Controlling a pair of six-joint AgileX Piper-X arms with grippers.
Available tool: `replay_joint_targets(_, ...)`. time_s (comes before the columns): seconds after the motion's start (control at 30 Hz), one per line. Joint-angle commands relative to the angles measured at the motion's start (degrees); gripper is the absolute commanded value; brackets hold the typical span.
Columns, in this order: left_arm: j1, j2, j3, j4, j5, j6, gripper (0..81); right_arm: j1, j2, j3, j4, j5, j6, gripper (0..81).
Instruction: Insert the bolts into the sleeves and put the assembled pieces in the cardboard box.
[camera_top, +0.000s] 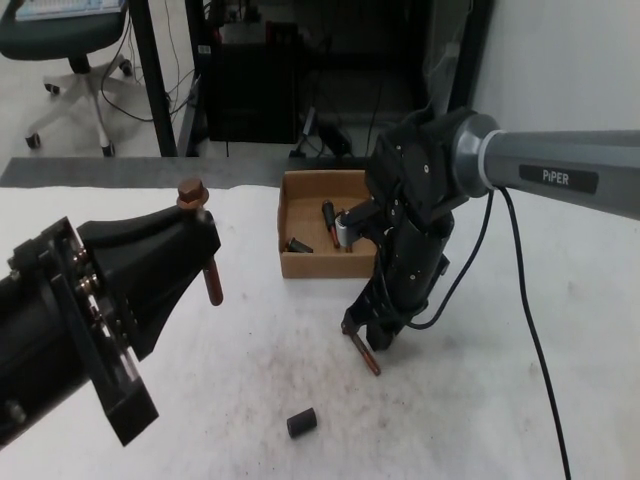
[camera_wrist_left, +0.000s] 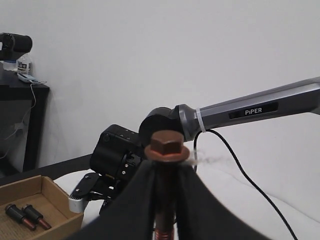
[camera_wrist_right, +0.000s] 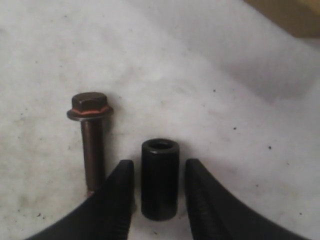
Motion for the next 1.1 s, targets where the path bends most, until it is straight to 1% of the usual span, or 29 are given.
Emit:
replay_joint_targets(0.0, 0.12, -0.42, -0.14, -0.58, 0.29, 0.47, 0.1, -0.34, -0.02, -0.29, -0.95, 0.32, -0.96, 33.2)
replay_joint_targets(0.13, 0.12, -0.42, -0.14, -0.58, 0.29, 0.47, 0.1, -0.34, -0.02, -0.29, -0.93, 0.32, -0.96, 32.9)
replay_joint_targets(0.2, 0.12, -0.42, -0.14, -0.58, 0.29, 0.47, 0.1, -0.34, -0.02, -0.29, -0.81, 0.32, -0.96, 29.0)
replay_joint_targets(0.23, 0.12, -0.42, -0.14, -0.58, 0.29, 0.47, 0.1, -0.34, -0.02, -0.29, -0.56, 0.32, -0.96, 25.7)
replay_joint_targets(0.37, 0.12, -0.42, -0.14, -0.58, 0.29, 0.47, 0.1, -0.34, -0.02, -0.29, 1.18, 0.32, -3.79, 1.3)
replay_joint_targets(0.6, 0.12, -0.42, -0.14, -0.58, 0.29, 0.47, 0.1, -0.34, -1.23, -0.42, 1.60, -0.50, -2.78, 0.8)
replay_joint_targets(0.7, 0.12, -0.42, -0.14, -1.40, -1.71, 0.47, 0.1, -0.34, -4.22, -0.45, -0.75, -5.12, -1.24, 0.8)
replay_joint_targets(0.77, 0.12, -0.42, -0.14, -3.74, -5.62, 0.47, 0.1, -0.34, -7.71, -0.45, -3.06, -8.98, -0.04, 0.8)
replay_joint_targets(0.83, 0.12, -0.42, -0.14, -8.37, -12.30, 0.21, 0.1, -0.34, -11.51, -0.26, -4.78, -12.89, -1.13, 0.8)
replay_joint_targets(0.87, 0.12, -0.42, -0.14, -11.12, -16.30, -0.59, 0.1, -0.34, -13.66, -0.21, -5.29, -13.64, -2.48, 0.8)
replay_joint_targets(0.93, 0.12, -0.42, -0.14, -15.61, -23.11, -3.98, 0.1, -0.34, -17.74, -0.24, -6.11, -14.46, -4.77, 0.8)
replay_joint_targets(0.97, 0.12, -0.27, -0.14, -17.44, -25.38, -6.54, 0.1, -0.34, -19.38, -0.09, -6.50, -16.57, -4.86, 0.8)
replay_joint_targets(1.0, 0.12, -0.21, -0.14, -18.79, -25.90, -9.43, 0.1, -0.45, -21.39, 0.21, -7.03, -19.76, -4.85, 0.8)
replay_joint_targets(1.07, 0.12, 0.23, -0.43, -19.07, -23.75, -14.90, 0.1, -0.72, -26.06, 1.93, -9.52, -25.55, -4.85, 0.8)
